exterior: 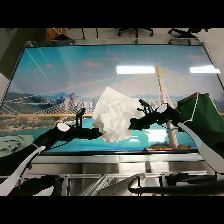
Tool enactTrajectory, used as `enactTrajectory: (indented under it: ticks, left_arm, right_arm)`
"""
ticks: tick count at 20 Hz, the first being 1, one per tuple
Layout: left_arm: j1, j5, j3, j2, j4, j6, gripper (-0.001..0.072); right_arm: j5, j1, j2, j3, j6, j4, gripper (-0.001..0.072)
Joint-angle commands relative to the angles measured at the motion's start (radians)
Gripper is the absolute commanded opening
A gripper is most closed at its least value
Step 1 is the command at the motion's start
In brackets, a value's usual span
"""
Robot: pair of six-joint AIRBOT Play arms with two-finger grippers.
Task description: Fold the shirts.
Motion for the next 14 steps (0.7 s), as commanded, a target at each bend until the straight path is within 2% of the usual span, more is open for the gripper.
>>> enactTrajectory:
  ticks: [1, 3, 6, 10, 14]
  left_arm:
    - [0.019, -0.066, 0.096, -0.069, -0.037, 0.05, 0.0013]
    - [0.062, -0.148, 0.158, -0.027, -0.035, 0.07, 0.0011]
    - [0.134, -0.247, 0.277, 0.135, 0.008, 0.063, 0.001]
    - [0.182, -0.369, 0.594, 0.392, 0.177, -0.079, 0.0009]
    - [0.181, -0.434, 1.013, 0.528, 0.307, -0.183, 0.0009]
  right_arm:
    - [0.009, 0.008, -0.001, 0.024, -0.049, 0.013, 0.0011]
    - [0.07, -0.024, 0.037, 0.078, -0.051, 0.013, 0.0011]
    - [0.164, -0.093, 0.153, 0.229, -0.051, 0.014, 0.0011]
    - [0.214, -0.154, 0.329, 0.54, -0.051, 0.013, 0.001]
    - [0.217, -0.153, 0.45, 0.871, -0.048, 0.014, 0.001]
